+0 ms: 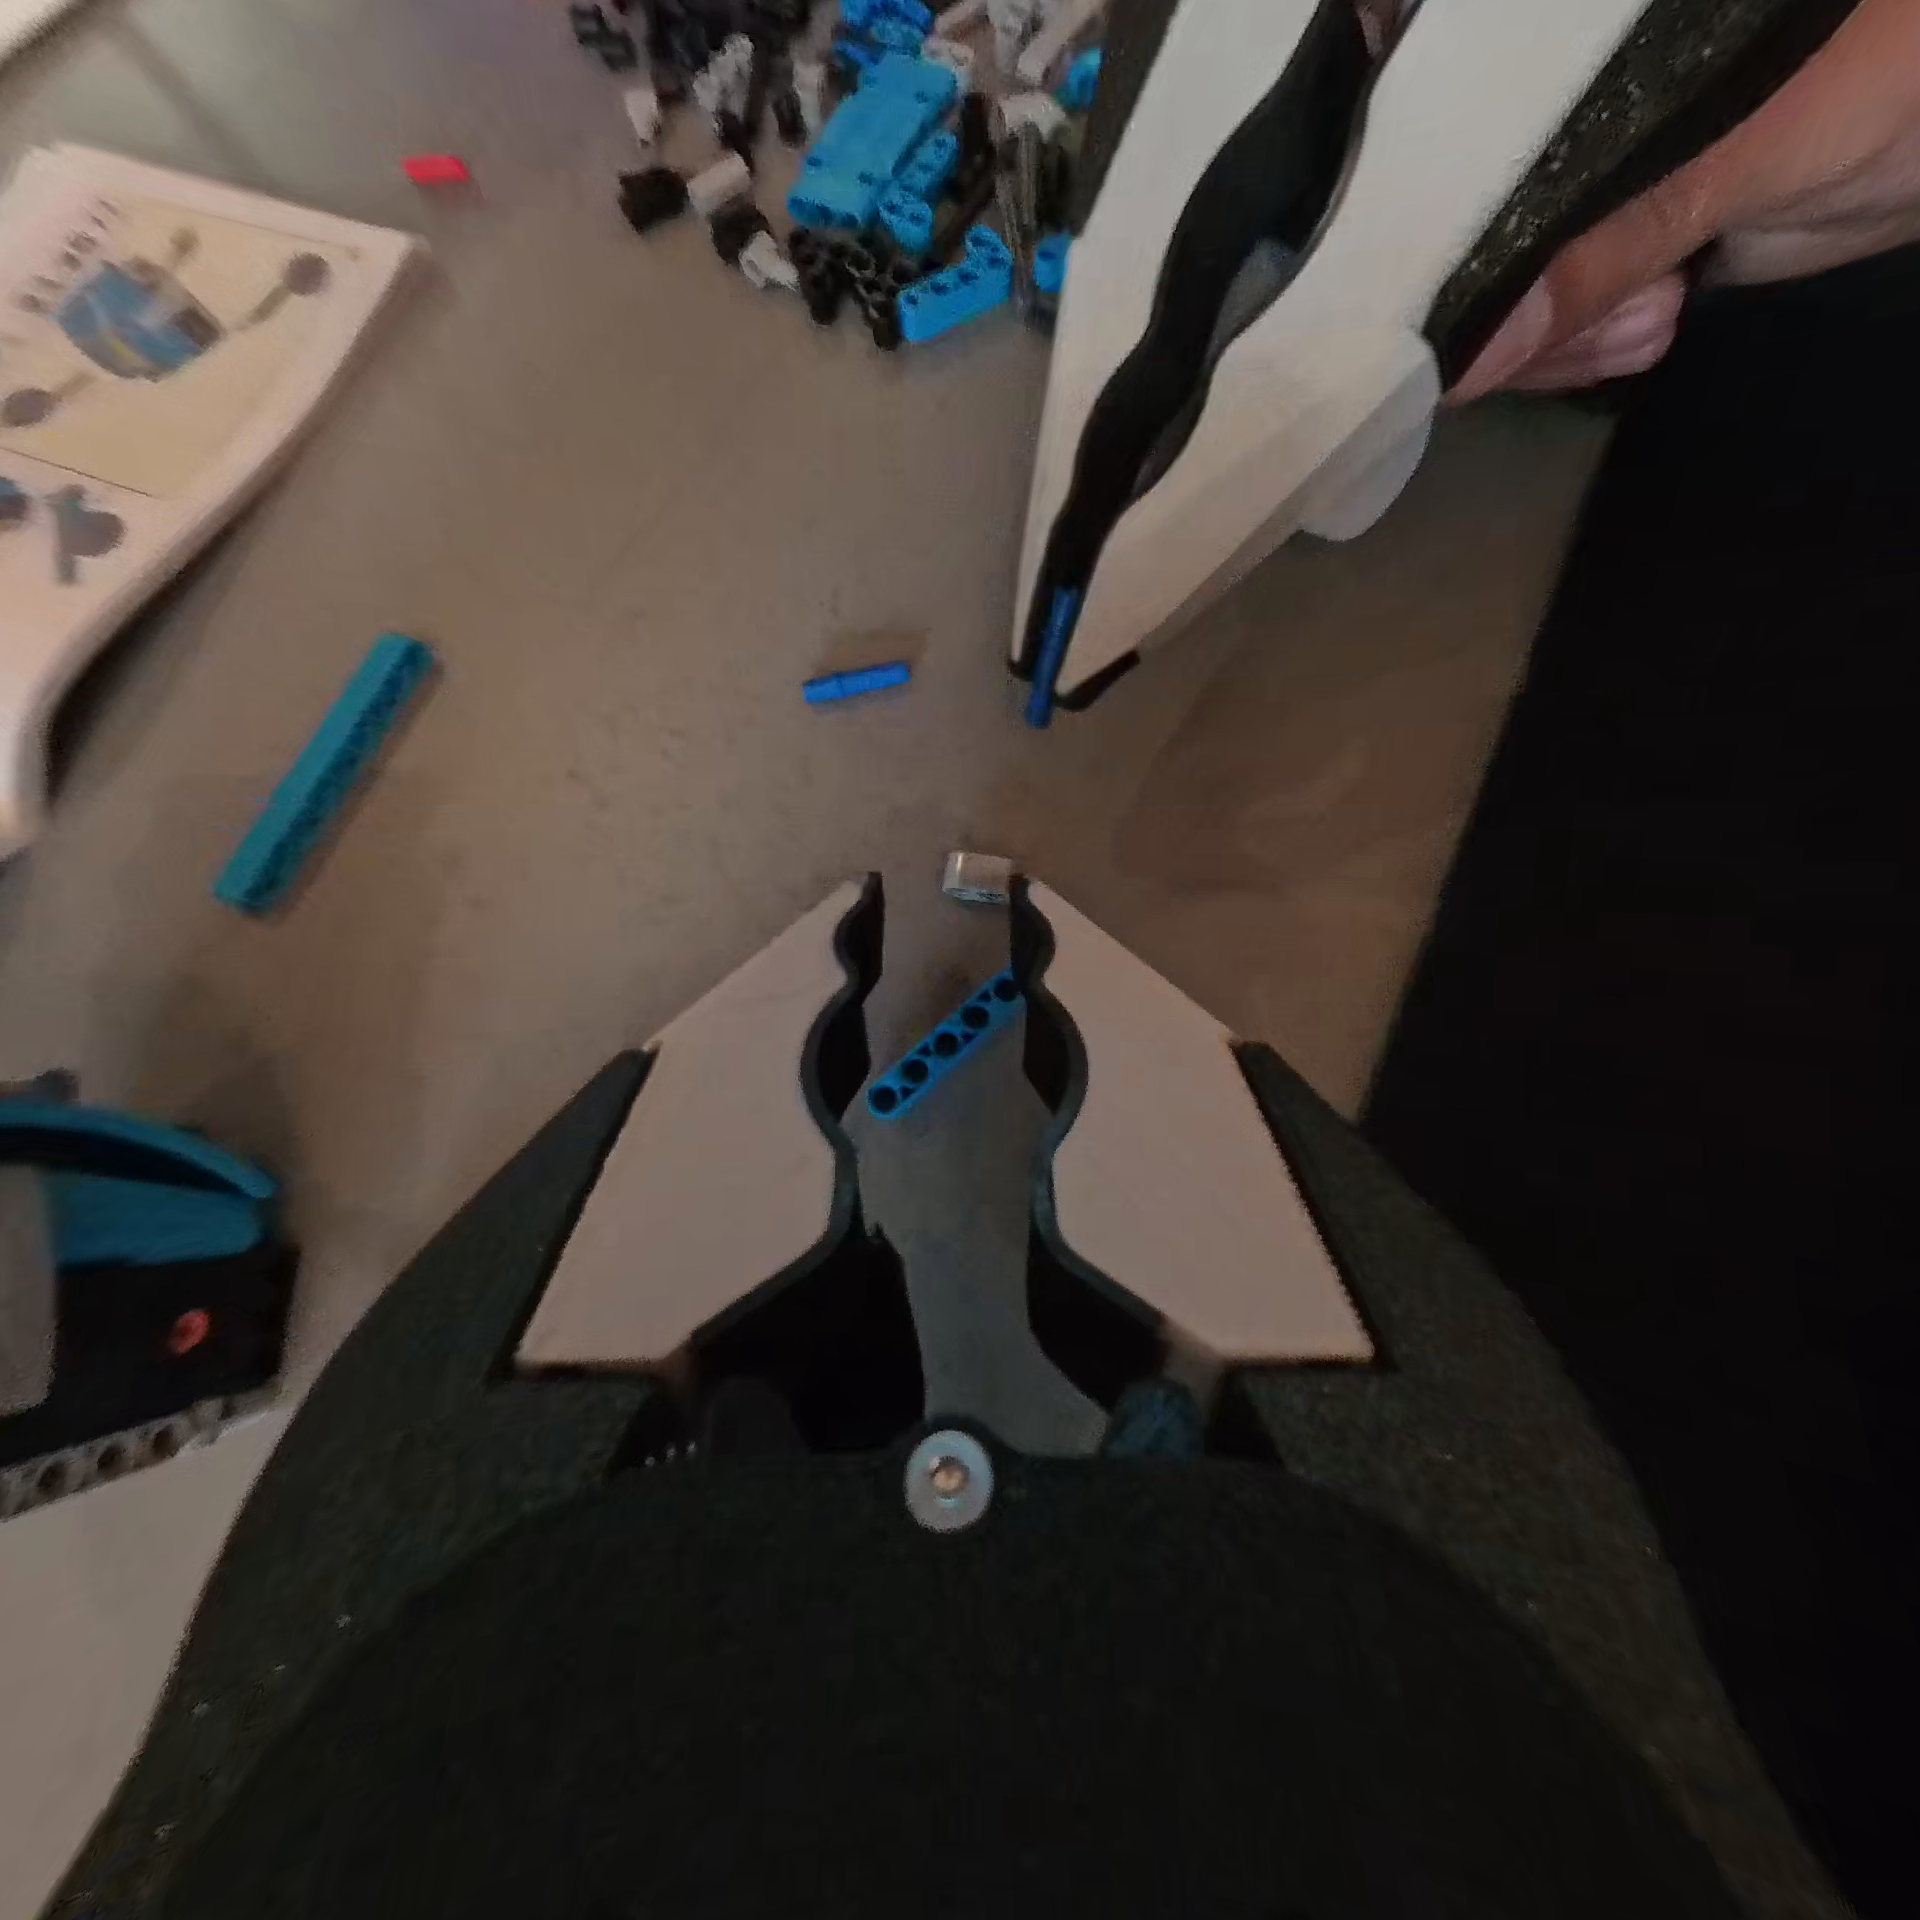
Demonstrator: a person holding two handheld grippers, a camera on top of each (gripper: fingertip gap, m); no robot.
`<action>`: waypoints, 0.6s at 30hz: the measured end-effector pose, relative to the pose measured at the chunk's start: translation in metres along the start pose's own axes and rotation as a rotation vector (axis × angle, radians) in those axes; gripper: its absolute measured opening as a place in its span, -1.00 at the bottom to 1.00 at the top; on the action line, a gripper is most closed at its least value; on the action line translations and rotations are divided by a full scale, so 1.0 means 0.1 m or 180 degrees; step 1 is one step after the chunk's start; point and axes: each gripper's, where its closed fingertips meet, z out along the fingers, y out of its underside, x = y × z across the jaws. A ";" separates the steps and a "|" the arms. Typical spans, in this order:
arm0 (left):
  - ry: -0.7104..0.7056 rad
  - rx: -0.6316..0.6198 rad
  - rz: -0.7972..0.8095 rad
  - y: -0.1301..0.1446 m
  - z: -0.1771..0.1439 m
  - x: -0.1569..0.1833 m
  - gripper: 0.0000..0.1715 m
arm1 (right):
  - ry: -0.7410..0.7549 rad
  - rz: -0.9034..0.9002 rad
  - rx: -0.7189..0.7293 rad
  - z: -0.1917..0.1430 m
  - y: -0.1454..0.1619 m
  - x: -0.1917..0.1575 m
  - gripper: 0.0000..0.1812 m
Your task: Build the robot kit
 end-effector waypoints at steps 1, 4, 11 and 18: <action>0.0106 -0.0078 -0.0023 0.01 0.03 0.01 -0.72 | -0.0019 0.0013 0.0051 0.00 -0.01 0.00 -0.94; 0.0263 -0.0214 0.0006 0.03 0.09 0.04 -0.73 | -0.0034 0.0031 0.0174 -0.03 -0.05 0.02 -0.95; 0.0357 -0.0374 0.0010 0.06 0.21 0.05 -0.82 | -0.0164 0.0190 0.0493 -0.17 -0.15 0.04 -0.95; 0.0077 0.0436 0.0335 -0.42 0.05 0.08 -0.83 | -0.0352 0.0653 0.0770 -0.24 -0.25 0.09 -0.95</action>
